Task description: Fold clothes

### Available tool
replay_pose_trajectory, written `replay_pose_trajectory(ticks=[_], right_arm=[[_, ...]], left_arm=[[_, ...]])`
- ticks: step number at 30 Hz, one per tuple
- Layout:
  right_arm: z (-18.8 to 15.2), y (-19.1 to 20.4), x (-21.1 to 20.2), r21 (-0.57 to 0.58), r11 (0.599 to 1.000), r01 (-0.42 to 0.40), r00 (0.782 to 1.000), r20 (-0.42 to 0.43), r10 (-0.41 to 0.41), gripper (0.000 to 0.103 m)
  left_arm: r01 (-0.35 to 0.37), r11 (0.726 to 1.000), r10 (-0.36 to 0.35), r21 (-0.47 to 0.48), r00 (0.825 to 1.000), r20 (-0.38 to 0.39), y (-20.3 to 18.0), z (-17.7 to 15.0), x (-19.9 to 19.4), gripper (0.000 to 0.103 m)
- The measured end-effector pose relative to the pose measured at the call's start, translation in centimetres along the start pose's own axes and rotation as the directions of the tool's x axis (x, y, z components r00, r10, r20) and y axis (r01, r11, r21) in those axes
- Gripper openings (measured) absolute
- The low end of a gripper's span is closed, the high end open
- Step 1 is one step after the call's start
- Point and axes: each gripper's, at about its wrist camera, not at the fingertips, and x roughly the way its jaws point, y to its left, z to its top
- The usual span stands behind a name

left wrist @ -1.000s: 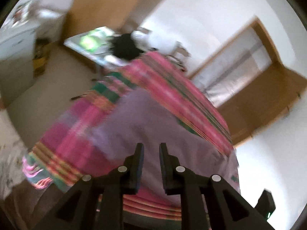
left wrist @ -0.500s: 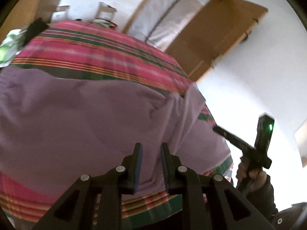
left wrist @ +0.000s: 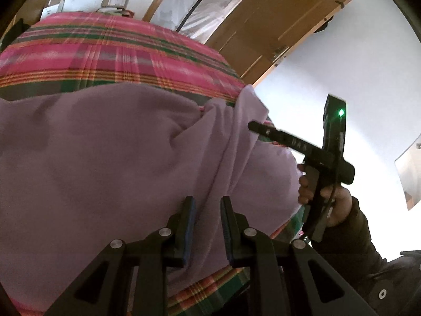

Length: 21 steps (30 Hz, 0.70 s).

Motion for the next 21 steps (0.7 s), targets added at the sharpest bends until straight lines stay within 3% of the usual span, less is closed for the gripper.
replay_pose_trajectory(ticks=[9, 15, 21], right_arm=[[2.9, -0.7, 3.3, 0.054, 0.998, 0.033, 0.999, -0.033, -0.031, 0.038], [4.4, -0.6, 4.9, 0.040, 0.994, 0.097, 0.994, -0.060, -0.095, 0.038], [5.4, -1.8, 6.1, 0.106, 0.985, 0.138, 0.987, -0.096, -0.128, 0.038]], left_arm=[[0.010, 1.000, -0.008, 0.023, 0.998, -0.070, -0.2, -0.2, 1.4, 0.020], [-0.004, 0.999, 0.006, 0.037, 0.997, -0.080, -0.3, -0.3, 1.6, 0.020], [-0.003, 0.999, 0.008, 0.048, 0.996, -0.092, -0.4, 0.0, 2.1, 0.020]])
